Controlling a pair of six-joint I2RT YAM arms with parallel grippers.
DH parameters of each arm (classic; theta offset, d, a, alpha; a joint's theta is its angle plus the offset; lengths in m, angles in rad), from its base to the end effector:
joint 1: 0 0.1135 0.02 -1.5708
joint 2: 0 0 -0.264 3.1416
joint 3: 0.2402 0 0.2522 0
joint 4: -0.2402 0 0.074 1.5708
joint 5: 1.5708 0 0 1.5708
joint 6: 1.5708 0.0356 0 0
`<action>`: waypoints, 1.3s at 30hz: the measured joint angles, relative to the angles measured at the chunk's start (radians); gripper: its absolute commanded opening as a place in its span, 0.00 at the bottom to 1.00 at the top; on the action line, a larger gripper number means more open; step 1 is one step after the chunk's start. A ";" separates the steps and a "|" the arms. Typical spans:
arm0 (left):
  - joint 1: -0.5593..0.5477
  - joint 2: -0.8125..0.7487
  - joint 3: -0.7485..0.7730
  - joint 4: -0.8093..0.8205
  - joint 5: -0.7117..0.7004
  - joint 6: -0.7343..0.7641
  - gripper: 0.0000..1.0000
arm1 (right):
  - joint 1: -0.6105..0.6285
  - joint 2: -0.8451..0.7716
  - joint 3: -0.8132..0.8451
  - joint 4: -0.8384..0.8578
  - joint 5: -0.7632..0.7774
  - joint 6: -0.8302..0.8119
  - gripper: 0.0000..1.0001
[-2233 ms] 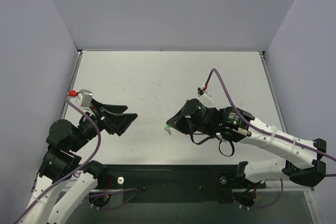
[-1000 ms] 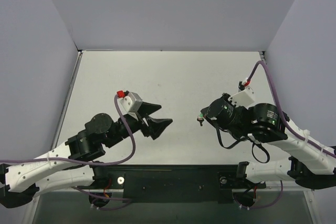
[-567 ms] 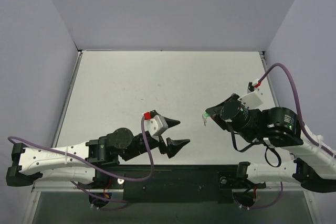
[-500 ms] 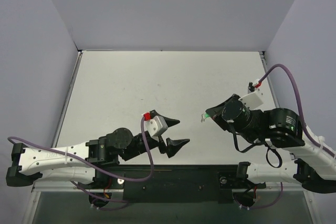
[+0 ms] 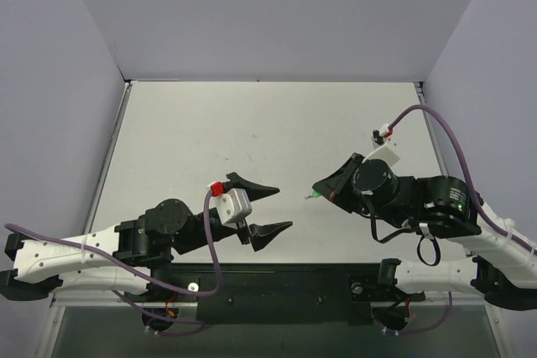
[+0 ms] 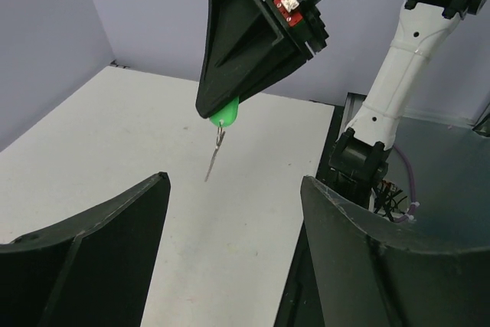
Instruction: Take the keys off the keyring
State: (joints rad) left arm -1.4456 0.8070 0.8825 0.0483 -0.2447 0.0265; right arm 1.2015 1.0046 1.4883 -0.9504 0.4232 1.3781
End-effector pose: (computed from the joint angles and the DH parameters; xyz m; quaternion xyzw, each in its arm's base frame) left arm 0.0316 -0.1823 0.3959 0.3733 0.5484 -0.4233 0.6170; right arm 0.0723 0.1462 0.4554 0.1831 0.8195 0.4430 0.3140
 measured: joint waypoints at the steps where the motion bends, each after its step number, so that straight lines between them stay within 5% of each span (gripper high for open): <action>1: 0.000 0.000 0.019 -0.030 0.007 0.005 0.77 | 0.000 0.006 0.000 0.010 -0.016 -0.018 0.00; 22: 0.066 -0.005 0.207 -0.403 0.027 -0.137 0.72 | 0.036 0.122 0.059 0.072 -0.167 -0.142 0.00; 31: 0.237 -0.005 0.259 -0.492 0.205 -0.190 0.73 | 0.063 0.160 0.084 0.072 -0.191 -0.169 0.00; 39: 0.258 0.008 0.274 -0.520 0.333 -0.203 0.76 | 0.082 0.173 0.097 0.072 -0.200 -0.181 0.00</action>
State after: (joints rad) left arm -1.1873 0.8150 1.1564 -0.4713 0.0883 -0.1768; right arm 1.2831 1.1774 1.5848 -0.8780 0.2230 1.1969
